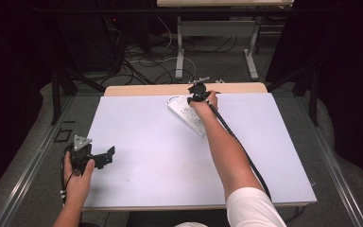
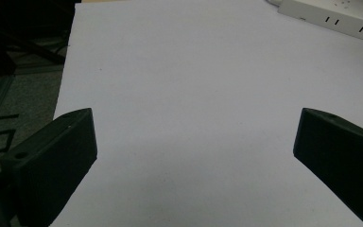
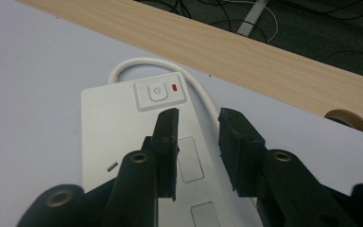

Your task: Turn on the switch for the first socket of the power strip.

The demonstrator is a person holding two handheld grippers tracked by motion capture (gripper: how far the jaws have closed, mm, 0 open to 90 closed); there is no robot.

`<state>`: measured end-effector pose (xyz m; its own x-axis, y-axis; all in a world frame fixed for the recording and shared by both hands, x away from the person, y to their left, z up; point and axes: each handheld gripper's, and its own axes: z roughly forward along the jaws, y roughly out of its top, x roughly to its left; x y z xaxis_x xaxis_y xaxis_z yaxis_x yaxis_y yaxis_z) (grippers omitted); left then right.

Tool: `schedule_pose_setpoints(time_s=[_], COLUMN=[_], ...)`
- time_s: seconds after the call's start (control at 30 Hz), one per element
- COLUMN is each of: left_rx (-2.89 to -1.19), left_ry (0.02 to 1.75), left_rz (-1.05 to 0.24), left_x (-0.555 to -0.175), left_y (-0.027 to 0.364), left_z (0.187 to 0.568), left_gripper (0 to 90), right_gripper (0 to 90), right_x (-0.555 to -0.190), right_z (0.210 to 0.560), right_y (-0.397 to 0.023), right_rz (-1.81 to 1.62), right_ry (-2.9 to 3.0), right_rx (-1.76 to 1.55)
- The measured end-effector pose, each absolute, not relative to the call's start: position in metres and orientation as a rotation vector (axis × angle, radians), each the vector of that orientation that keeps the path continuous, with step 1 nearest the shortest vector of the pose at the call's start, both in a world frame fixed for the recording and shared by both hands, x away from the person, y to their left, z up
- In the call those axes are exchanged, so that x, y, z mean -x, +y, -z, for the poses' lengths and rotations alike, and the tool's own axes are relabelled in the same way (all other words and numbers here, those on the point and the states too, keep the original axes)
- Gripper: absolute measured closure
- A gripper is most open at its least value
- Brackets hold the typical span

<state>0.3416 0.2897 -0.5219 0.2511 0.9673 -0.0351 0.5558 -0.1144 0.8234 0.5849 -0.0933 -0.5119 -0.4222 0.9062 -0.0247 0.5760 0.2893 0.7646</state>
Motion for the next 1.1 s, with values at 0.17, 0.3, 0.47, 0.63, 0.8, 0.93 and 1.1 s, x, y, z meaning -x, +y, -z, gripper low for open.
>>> schedule_pose_setpoints(time_s=[0.17, 0.3, 0.47, 0.63, 0.8, 0.93, 1.1], left_rx=[-1.778, -1.769, -1.769, -1.771, -1.771, -1.771, -1.771], left_ry=[1.400, 1.398, 1.395, 1.397, 1.398, 1.398, 1.394], left_rz=[-0.695, -0.703, -0.698, -0.701, -0.701, -0.699, -0.697], left_x=[-0.342, -0.342, -0.341, -0.341, -0.341, -0.341, -0.341], left_y=[0.290, 0.290, 0.290, 0.291, 0.291, 0.291, 0.291], left_z=[0.522, 0.523, 0.522, 0.522, 0.523, 0.523, 0.523], left_gripper=[0.1, 0.1, 0.1, 0.1, 0.1, 0.1, 0.1], right_gripper=[74.6, 80.2, 83.8, 85.8, 86.6, 86.6, 86.6], right_x=[-0.587, -0.588, -0.589, -0.590, -0.590, -0.591, -0.592], right_z=[0.517, 0.520, 0.524, 0.528, 0.531, 0.534, 0.536], right_y=[-0.092, -0.091, -0.089, -0.089, -0.087, -0.085, -0.085], right_rz=[-0.959, -0.977, -0.977, -0.967, -0.964, -0.968, -0.969], right_ry=[2.125, 2.122, 2.116, 2.117, 2.113, 2.105, 2.095], right_rx=[-1.322, -1.340, -1.349, -1.362, -1.397, -1.409, -1.422])
